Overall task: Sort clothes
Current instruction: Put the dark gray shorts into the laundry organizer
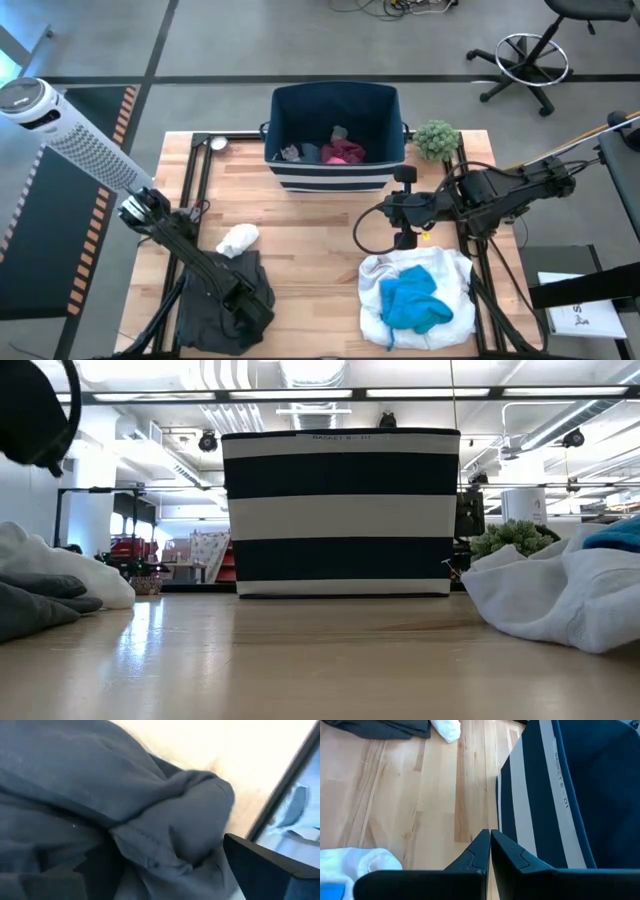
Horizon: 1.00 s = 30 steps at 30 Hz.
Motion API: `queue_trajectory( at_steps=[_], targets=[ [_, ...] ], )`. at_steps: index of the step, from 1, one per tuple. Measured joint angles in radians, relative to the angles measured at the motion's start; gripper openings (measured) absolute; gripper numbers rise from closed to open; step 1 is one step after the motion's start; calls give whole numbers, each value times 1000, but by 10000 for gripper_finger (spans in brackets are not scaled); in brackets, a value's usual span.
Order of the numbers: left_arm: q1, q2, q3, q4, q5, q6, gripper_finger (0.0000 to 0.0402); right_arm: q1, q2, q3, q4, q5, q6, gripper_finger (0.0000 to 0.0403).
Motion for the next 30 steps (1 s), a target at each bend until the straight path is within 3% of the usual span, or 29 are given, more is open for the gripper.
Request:
queue_trajectory(
  at_steps=[4, 7, 10, 14, 15, 18, 22, 30],
  targets=[
    [7, 55, 4, -3, -32, 9, 293, 1, 0, 0, 0, 0, -2, 0],
    [16, 78, 4, -10, -43, 6, 249, 5, 0, 0, 1, 1, -2, 0],
    [18, 82, 4, -26, -94, 3, 179, 13, 0, 0, 1, 2, 1, 0],
    [22, 78, 6, -49, -112, 69, 45, 28, 0, 0, 8, 2, 5, 0],
    [21, 73, 8, -53, -118, 85, 29, 33, 0, 0, 17, 2, 5, 0],
    [22, 42, 23, -77, -150, 152, 28, 51, 0, 0, 42, 0, 5, 0],
    [33, -22, 97, -220, -319, 236, 27, 63, -2, -34, 127, 0, -13, 0],
    [61, -156, 331, -466, -562, 334, 27, 63, -2, -247, 365, -1, -26, 0]
  ],
)
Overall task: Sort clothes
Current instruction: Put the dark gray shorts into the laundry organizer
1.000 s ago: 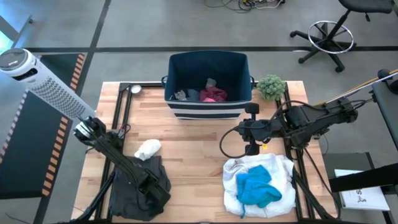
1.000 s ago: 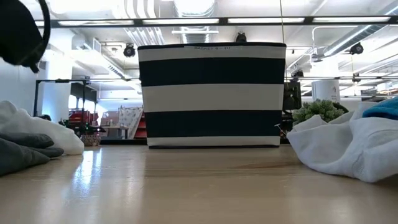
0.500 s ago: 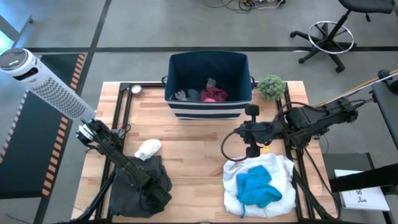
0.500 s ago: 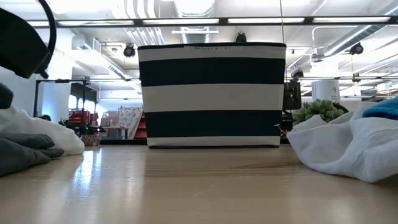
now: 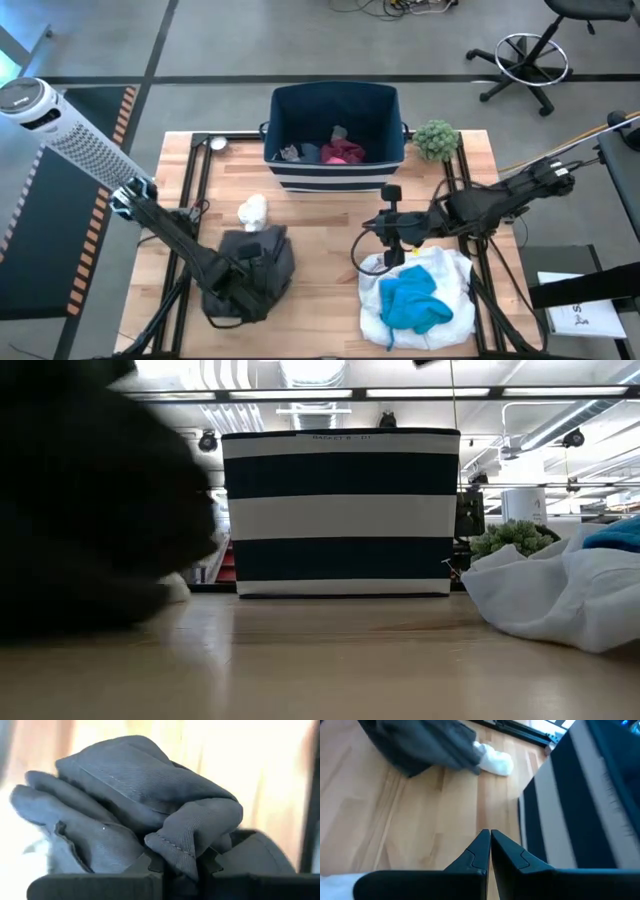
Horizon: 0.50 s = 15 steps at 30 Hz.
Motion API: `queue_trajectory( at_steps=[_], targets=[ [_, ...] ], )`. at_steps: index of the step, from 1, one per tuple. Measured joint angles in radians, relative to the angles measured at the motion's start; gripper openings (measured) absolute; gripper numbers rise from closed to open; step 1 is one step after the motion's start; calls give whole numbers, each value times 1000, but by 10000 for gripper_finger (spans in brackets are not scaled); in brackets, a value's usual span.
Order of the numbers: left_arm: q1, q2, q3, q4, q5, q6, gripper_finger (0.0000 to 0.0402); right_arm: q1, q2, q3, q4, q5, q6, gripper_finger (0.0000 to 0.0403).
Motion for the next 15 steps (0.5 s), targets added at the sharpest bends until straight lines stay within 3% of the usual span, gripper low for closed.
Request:
queue_trajectory(
  at_steps=[8, 12, 15],
  targets=[
    [18, -90, 223, -44, -307, 137, 27, 32, 0, -216, 271, -8, 87, 0],
    [26, -106, 333, -43, -493, 257, 27, 69, 0, -264, 346, -7, 138, 0],
    [58, -109, 409, -45, -573, 352, 27, 102, 0, -268, 369, -1, 163, 0]
  ],
)
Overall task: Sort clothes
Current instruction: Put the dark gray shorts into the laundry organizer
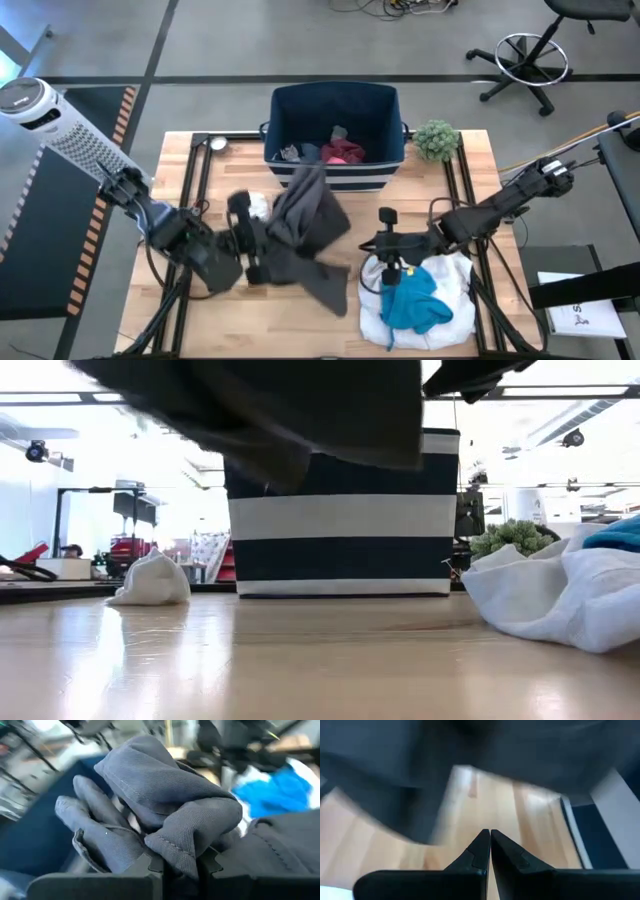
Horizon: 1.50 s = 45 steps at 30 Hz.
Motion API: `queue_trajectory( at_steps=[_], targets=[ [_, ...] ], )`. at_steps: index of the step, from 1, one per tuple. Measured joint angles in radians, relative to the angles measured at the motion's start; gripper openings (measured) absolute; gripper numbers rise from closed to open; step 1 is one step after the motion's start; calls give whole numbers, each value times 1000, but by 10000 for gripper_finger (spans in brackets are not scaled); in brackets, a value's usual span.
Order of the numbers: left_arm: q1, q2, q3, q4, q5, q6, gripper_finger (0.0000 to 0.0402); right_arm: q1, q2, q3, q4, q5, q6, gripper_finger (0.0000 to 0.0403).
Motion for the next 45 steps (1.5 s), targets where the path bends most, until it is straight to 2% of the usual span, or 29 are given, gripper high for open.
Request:
queue_trajectory(
  at_steps=[5, 9, 14, 18, 29, 33, 39, 45],
  targets=[
    [110, -2, 119, 8, -21, 169, 27, 46, 0, 2, 17, 3, 5, 0],
    [223, 4, 191, 105, 3, 368, 27, 68, 0, 3, 20, 3, 19, 0],
    [369, 4, 262, 302, 181, 613, 27, 80, 1, 3, 29, 5, 18, 0],
    [505, 4, 286, 427, 303, 740, 27, 80, 1, 3, 38, 5, 4, 0],
    [877, 74, 276, 617, 668, 772, 27, 79, 1, 3, 38, 5, 5, 0],
    [973, 130, 276, 684, 730, 736, 27, 79, 1, 3, 38, 5, 5, 0],
    [1038, 234, 261, 656, 793, 687, 27, 79, 2, 3, 38, 5, 2, 0],
    [1019, 273, 130, 602, 804, 680, 27, 81, 2, 3, 36, 4, 0, 0]
  ],
)
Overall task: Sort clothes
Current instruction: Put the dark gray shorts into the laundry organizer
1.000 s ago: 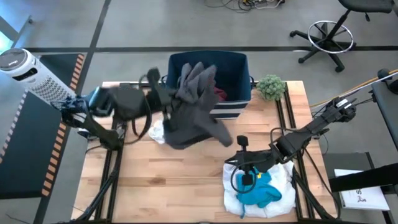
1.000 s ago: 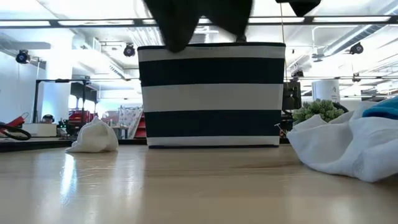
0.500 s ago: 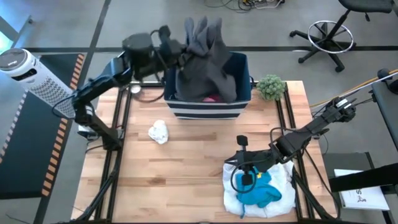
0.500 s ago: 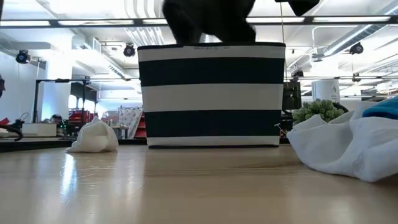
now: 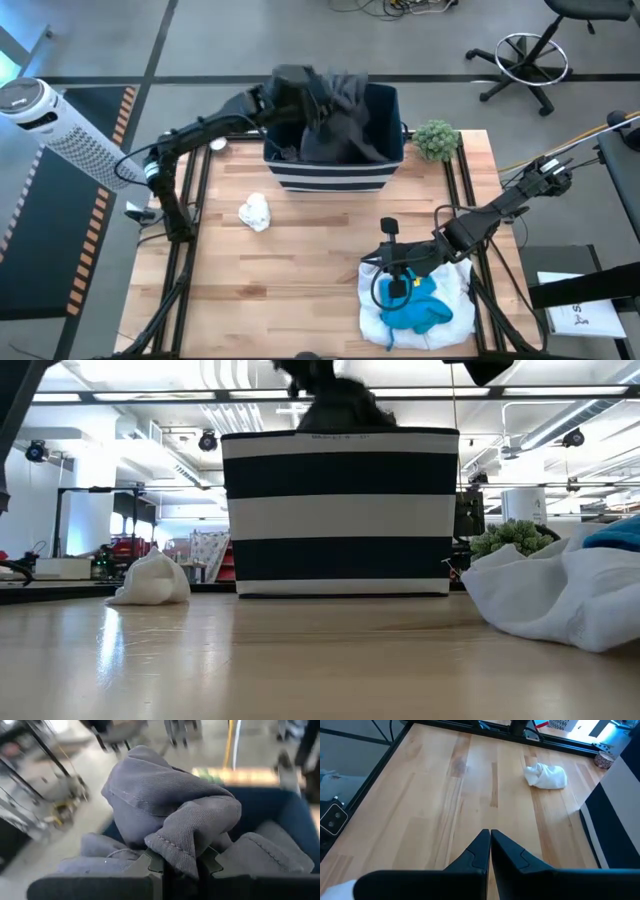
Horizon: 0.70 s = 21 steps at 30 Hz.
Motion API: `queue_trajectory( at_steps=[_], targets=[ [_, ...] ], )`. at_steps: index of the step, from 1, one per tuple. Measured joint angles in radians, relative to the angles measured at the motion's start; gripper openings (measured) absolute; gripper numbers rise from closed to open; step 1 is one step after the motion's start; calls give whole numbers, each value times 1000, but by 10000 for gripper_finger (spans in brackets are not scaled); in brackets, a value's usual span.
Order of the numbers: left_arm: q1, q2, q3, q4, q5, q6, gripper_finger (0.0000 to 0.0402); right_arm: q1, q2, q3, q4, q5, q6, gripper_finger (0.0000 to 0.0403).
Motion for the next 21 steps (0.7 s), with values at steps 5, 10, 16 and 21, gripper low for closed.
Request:
queue_trajectory(
  at_steps=[5, 10, 16, 21],
  targets=[
    [-19, -30, -189, 26, 4, -23, 27, 0, 0, 0, -2, -1, -1, 0],
    [-6, -43, -351, 118, 31, -41, 27, 0, 0, 0, -1, -1, -7, 0],
    [-1, -43, -419, 220, 28, -81, 89, 0, 0, 0, 0, -2, -8, 0],
    [-1, -55, -388, 179, -16, -94, 201, 0, 0, 3, -2, -2, -1, 0]
  ],
)
